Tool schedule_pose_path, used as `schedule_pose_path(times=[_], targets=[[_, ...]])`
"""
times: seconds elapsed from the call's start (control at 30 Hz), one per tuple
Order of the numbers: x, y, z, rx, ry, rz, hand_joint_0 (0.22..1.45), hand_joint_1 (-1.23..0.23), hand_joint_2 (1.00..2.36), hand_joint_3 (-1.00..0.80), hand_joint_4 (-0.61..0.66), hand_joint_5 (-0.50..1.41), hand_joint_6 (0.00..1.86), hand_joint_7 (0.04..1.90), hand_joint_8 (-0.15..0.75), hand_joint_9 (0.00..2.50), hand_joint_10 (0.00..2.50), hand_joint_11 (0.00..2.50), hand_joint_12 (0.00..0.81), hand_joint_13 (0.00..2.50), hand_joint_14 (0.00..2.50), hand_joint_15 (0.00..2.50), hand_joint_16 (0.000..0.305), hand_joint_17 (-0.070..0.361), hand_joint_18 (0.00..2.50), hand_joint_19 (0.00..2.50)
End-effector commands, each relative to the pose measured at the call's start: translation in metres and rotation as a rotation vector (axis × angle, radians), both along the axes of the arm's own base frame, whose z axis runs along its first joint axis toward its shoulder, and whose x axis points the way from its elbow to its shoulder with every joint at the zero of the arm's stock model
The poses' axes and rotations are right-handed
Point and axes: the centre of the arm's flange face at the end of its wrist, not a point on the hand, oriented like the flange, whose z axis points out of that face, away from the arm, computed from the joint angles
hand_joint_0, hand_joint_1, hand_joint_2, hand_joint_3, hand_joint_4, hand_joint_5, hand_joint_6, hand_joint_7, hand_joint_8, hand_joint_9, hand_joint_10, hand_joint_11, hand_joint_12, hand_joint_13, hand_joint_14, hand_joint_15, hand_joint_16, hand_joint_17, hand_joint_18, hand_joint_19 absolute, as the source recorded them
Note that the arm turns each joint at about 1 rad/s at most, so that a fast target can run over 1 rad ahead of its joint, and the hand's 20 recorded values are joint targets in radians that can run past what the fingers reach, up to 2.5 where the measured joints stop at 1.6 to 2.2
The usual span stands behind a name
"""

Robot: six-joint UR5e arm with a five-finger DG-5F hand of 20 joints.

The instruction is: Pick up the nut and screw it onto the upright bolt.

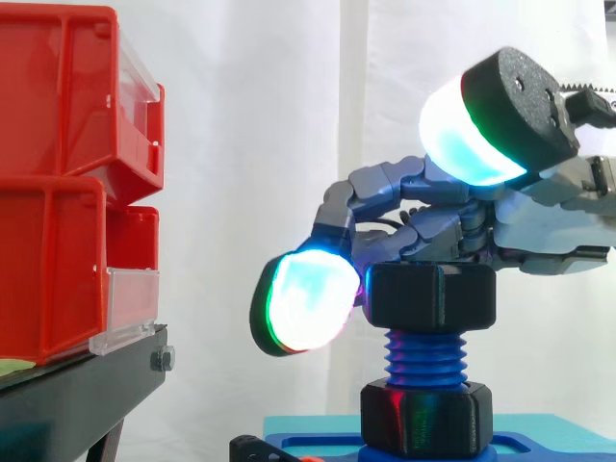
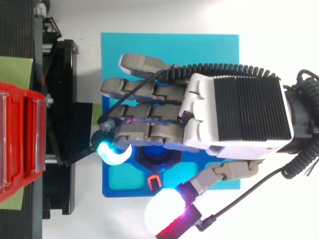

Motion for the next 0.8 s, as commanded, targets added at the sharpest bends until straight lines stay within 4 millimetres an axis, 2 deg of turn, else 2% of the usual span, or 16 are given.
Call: schedule_pose_path(times=[0.0, 0.77], targets=[[-0.001, -0.004, -0.001, -0.002, 0.006, 0.006, 0.46, -0.12, 1.00, -0.50, 0.26, -0.15, 0.50, 1.04, 0.277, 0.45, 0.00, 0.00, 0.226, 0.21, 0.00, 0.00, 0.022, 0.049, 0.00, 0.00], [0.000, -0.028, 0.002, -0.002, -0.016, 0.003, 0.47, -0.20, 1.00, -0.50, 0.29, -0.18, 0.50, 1.02, 0.284, 0.49, 0.00, 0.00, 0.217, 0.28, 0.00, 0.00, 0.019, 0.044, 0.00, 0.00]])
